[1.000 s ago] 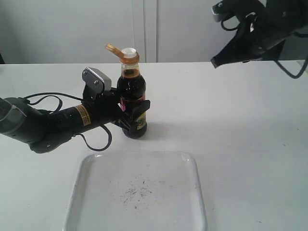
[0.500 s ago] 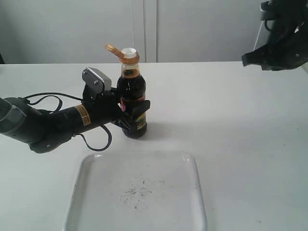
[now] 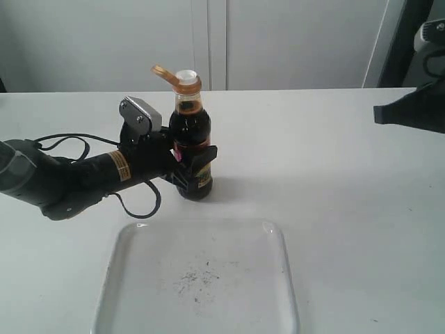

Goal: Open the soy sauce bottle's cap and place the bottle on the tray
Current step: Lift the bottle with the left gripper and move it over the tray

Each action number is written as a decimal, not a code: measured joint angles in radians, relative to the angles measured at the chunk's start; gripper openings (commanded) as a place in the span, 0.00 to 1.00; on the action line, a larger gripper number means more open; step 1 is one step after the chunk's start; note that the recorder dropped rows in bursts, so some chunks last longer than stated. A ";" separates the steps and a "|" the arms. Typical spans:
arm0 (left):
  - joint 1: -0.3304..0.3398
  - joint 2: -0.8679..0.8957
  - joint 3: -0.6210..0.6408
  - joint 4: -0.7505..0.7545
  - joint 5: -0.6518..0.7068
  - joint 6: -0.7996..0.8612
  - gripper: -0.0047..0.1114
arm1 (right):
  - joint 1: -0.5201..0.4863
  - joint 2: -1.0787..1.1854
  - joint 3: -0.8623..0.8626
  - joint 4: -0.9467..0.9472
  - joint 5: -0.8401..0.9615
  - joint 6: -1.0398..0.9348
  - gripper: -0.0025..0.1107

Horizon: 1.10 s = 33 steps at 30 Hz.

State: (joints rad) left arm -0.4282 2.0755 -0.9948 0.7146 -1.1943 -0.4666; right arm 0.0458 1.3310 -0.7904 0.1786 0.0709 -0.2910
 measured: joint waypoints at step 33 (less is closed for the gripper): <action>-0.002 -0.363 0.230 0.010 0.069 0.082 0.04 | 0.046 -0.035 0.319 -0.005 -0.609 -0.001 0.02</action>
State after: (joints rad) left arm -0.4300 1.7125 -0.7644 0.7242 -1.1252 -0.3842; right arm 0.0920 1.2961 -0.4713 0.1740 -0.5385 -0.2919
